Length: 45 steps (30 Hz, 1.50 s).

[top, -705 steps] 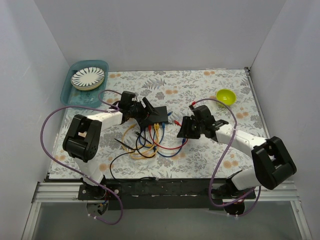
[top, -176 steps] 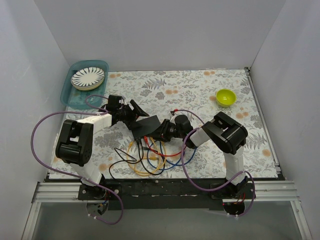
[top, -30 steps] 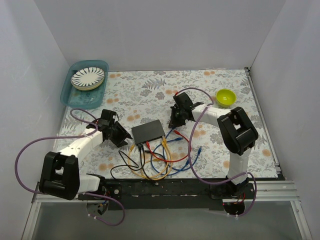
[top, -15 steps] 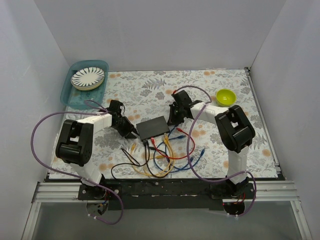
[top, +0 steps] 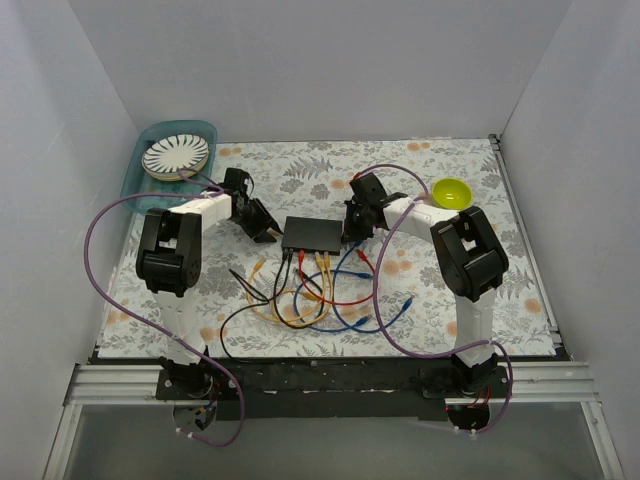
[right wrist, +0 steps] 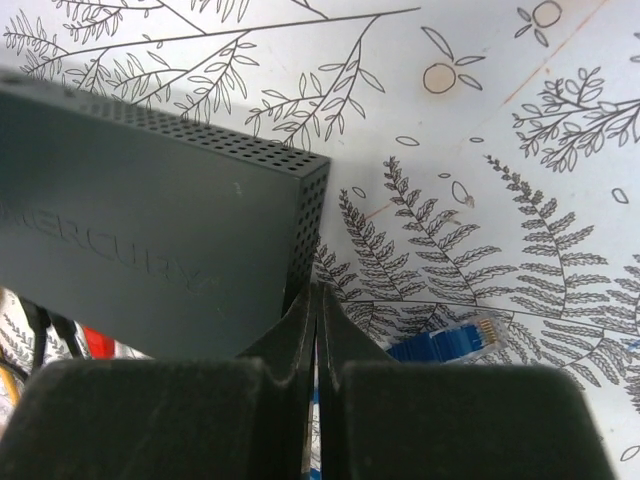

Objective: Pull the plug from the switch port

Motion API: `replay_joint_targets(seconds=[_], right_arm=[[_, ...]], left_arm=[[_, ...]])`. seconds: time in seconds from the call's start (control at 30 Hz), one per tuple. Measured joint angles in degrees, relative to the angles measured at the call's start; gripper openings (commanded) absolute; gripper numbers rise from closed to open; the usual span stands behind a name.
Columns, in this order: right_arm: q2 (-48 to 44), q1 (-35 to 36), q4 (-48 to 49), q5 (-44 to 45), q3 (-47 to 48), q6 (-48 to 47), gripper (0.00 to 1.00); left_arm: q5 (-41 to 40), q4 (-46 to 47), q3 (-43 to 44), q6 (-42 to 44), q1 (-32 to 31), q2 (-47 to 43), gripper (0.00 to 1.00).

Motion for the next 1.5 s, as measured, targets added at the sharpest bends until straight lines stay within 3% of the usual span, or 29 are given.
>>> replay_joint_targets(seconds=[0.2,0.3,0.4,0.43,0.5,0.73,1.0,1.2,1.5], right_arm=[[-0.39,0.0,-1.29,0.52,0.02,1.77,0.01],[-1.88,0.55,-1.97,1.79,-0.5,2.93,0.09],[-4.66,1.53,-0.74,1.27,-0.42,3.98,0.19],[-5.53,1.9,0.2,0.44,-0.13,4.2,0.21],[-6.23,2.34,2.16,-1.62,1.42,5.01,0.2],[-4.07,2.51,17.88,-15.87,1.97,12.17,0.02],[4.07,1.62,37.35,-28.17,-6.43,26.14,0.01],[5.68,0.76,42.77,-30.05,-11.61,32.17,0.01],[5.53,-0.09,41.9,-27.39,-13.07,32.17,0.01]], left_arm=[[-1.55,2.36,2.29,-0.61,0.31,1.07,0.5],[-4.76,2.1,2.01,-1.25,-0.22,-0.35,0.62],[-5.73,1.75,0.79,-2.4,-0.79,-3.56,0.84],[-5.9,1.9,0.33,-2.86,-0.83,-4.96,0.98],[-6.03,2.05,-0.48,-3.65,-1.09,-7.89,0.98],[-1.84,8.96,-8.98,-7.3,-0.15,-16.92,0.9],[4.35,18.91,-23.98,-8.9,1.68,-21.0,0.79],[8.28,26.29,-33.44,-10.32,6.36,-25.49,0.78],[11.06,38.99,-36.89,-10.95,7.52,-26.08,0.79]])
